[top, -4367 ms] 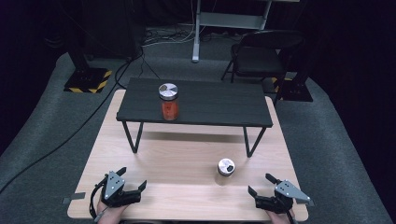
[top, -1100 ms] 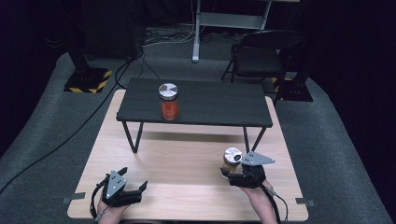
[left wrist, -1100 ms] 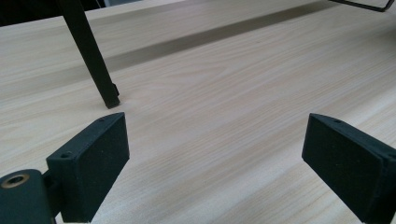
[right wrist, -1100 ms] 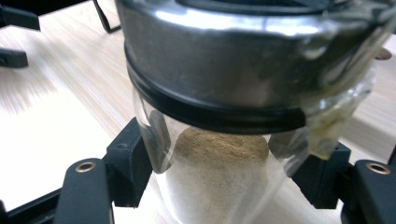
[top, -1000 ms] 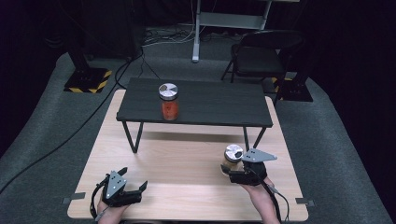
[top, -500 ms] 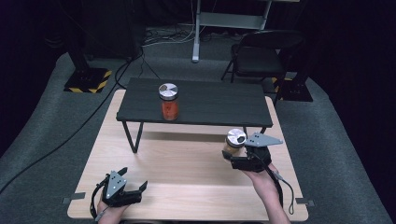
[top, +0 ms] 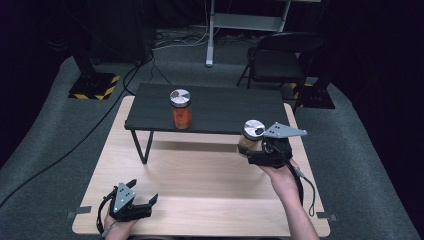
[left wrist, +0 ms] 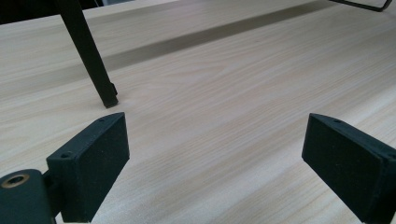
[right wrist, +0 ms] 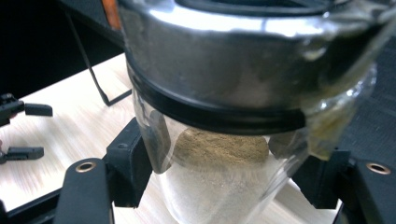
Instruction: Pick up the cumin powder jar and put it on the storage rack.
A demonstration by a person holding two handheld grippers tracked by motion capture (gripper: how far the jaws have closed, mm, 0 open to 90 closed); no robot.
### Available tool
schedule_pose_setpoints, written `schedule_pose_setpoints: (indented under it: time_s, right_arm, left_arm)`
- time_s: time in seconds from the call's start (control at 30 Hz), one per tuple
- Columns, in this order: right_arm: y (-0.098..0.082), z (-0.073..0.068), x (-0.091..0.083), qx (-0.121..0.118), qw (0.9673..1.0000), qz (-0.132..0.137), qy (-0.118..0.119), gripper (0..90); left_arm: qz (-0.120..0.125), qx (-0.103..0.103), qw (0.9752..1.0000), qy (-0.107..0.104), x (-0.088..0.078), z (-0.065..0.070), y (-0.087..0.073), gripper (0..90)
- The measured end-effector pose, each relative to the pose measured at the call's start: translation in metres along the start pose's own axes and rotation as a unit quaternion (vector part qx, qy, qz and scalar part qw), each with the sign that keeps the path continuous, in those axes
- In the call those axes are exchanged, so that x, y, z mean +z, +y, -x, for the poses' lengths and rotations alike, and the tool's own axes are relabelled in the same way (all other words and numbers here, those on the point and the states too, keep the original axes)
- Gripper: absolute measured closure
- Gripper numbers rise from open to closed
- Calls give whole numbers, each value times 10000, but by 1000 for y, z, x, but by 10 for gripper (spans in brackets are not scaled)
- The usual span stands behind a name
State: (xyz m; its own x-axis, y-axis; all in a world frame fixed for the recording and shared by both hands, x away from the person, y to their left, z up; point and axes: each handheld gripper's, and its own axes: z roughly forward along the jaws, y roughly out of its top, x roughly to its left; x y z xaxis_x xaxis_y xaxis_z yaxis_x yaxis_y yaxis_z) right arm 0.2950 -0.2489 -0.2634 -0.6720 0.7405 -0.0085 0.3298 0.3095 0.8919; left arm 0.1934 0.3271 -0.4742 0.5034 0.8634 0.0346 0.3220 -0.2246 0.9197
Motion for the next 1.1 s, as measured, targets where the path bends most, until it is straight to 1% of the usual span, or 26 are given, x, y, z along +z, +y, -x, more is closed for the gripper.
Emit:
schedule_pose_setpoints:
  time_s: [0.07,0.2,0.33,0.47,0.57,0.7,0.77,0.9,1.0,1.1]
  right_arm:
    - [3,1,-1,-2,10000,22,-9,293]
    - [14,5,-2,79,9999,87,-89,293]
    - [19,10,1,129,9997,132,-154,293]
    - [26,15,10,248,9990,151,-345,293]
    - [29,15,18,235,9986,176,-449,293]
    - [37,14,30,232,9979,78,-602,293]
    - [39,13,34,215,9977,84,-637,294]
    - [41,12,42,282,9965,45,-783,293]
    - [40,14,45,372,9960,98,-807,293]
    - [42,15,48,384,9957,57,-844,292]
  left_arm:
    - [0,-2,10000,1,0,0,0,72]
    - [4,-1,10000,3,0,0,0,73]
    - [5,-5,10000,1,0,0,0,72]
    - [10,7,10000,8,0,0,0,73]
    - [0,-5,10000,-6,0,0,0,73]
    - [-1,-6,10000,-8,0,0,0,73]
    - [-13,-15,10000,-17,0,-1,0,73]
    - [-41,-19,10000,-36,1,-2,1,72]
    - [-36,-4,10000,-33,1,-1,1,73]
    - [-46,-7,10000,-36,1,-2,2,73]
